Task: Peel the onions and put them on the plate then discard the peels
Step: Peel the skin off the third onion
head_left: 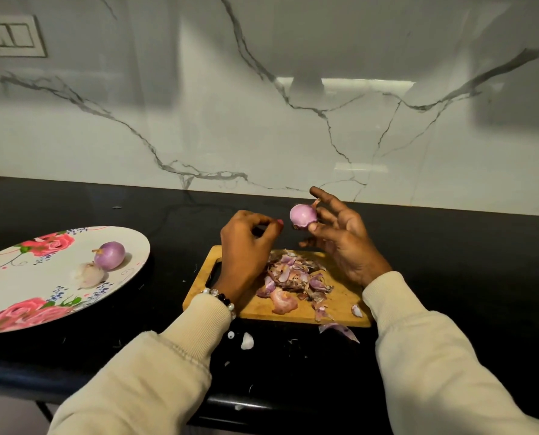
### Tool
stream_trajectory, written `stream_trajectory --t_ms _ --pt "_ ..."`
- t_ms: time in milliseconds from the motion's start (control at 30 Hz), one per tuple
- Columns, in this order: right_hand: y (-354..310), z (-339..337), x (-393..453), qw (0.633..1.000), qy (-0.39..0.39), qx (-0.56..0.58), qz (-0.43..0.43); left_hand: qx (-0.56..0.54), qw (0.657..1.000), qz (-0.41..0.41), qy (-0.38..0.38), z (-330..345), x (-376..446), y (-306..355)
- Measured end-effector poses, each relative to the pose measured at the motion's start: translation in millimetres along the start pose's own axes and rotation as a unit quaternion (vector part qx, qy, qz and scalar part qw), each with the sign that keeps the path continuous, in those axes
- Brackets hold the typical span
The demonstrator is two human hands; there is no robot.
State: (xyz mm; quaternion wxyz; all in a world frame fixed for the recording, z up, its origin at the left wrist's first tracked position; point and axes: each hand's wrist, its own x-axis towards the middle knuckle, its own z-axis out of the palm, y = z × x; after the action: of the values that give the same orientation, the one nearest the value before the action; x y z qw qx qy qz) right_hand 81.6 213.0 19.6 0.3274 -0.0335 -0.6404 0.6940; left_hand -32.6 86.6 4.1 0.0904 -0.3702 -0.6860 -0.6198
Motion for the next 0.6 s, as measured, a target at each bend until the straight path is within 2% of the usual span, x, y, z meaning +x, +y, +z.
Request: stream_trajectory --t_ms 167,267,467,600 --pt "0.7 -0.3 0.0 1.000 -0.016 0.003 0.007 -0.124 0.989 -0.083 -0.018 -1.9 -0.9 4.0" --pt "1.1 1.3 -1.2 0.999 -0.040 -0.021 0.012 -0.174 0.979 -0.097 -0.050 -2.7 -2.5 7.8" --pt "0.5 2.1 -3.5 0.997 -0.051 -0.053 0.004 -0.186 0.976 -0.096 -0.060 -4.2 -4.6 10.6" --pt "2.5 0.1 -3.5 0.996 -0.054 -0.072 0.001 -0.151 0.984 -0.066 -0.066 -4.8 -5.3 9.6"
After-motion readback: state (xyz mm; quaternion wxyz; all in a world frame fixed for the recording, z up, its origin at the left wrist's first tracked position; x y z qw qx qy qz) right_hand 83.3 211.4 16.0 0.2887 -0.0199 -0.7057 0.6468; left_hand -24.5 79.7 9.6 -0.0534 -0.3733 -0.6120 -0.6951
